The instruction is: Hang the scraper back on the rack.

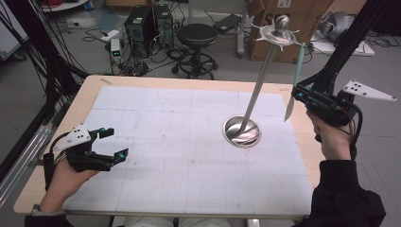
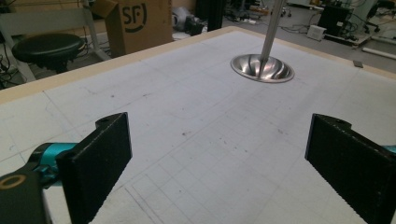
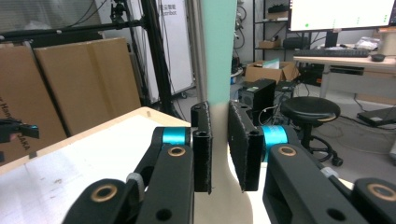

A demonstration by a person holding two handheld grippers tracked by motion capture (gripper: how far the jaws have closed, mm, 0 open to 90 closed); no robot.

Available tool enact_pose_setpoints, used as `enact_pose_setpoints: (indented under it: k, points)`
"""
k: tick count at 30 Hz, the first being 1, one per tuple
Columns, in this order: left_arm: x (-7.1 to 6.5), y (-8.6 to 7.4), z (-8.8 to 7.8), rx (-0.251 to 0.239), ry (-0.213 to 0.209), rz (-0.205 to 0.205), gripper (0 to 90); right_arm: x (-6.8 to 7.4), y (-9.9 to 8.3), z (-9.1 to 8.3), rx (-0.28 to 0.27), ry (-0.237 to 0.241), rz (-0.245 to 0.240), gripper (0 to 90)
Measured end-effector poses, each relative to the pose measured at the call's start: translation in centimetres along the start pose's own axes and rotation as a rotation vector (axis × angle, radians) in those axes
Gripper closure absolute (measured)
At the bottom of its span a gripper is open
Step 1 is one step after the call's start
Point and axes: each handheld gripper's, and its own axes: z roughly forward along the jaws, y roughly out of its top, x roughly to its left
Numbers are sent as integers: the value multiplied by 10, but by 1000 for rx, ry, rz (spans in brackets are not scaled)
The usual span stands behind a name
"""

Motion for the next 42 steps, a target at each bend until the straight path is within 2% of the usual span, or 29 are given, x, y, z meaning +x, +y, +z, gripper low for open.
enact_pose_setpoints:
  k: [2, 4, 6, 10, 13, 16, 19, 22, 23, 26, 29, 31, 34, 39, 42]
  points:
    - [0, 0, 0, -2, -2, 0, 77, 2, 0, 1, -9, -4, 11, 710]
    - [2, 0, 0, -1, -2, -3, 76, 5, 1, 2, -10, -16, 16, 674]
    - [3, -1, 0, -3, -1, -8, 76, 7, 2, 2, -6, -46, -9, 623]
    - [5, 0, 1, -10, -3, -10, 76, 11, -1, -1, -8, -72, -7, 507]
    - [5, 2, 3, -16, -8, -11, 76, 16, -5, -3, -6, -74, -9, 387]
    - [5, 3, 5, -15, -13, -12, 76, 23, -11, -3, -6, -66, -35, 281]
    - [4, 4, 7, -13, -17, -9, 76, 30, -17, -1, 20, -42, -52, 191]
    - [4, 5, 8, -13, -21, -4, 76, 37, -23, 1, 60, 24, -69, 175]
    - [3, 5, 9, -16, -21, -5, 76, 39, -25, 1, 70, 33, -77, 156]
    - [3, 7, 9, -25, -30, -4, 77, 47, -31, 1, 68, 58, -90, 150]
    - [2, 9, 10, -50, -35, 3, 77, 53, -36, -1, 59, 80, -78, 148]
    - [3, 10, 10, -65, -40, -3, 76, 56, -41, 0, 64, 86, -80, 147]
    - [3, 11, 12, -81, -46, -5, 76, 60, -51, 2, 90, 98, -57, 147]
    - [3, 12, 16, -81, -65, -6, 76, 68, -72, 5, 110, 90, -69, 147]
    - [7, 12, 15, -85, -59, -15, 76, 72, -88, 11, 119, 97, -82, 147]
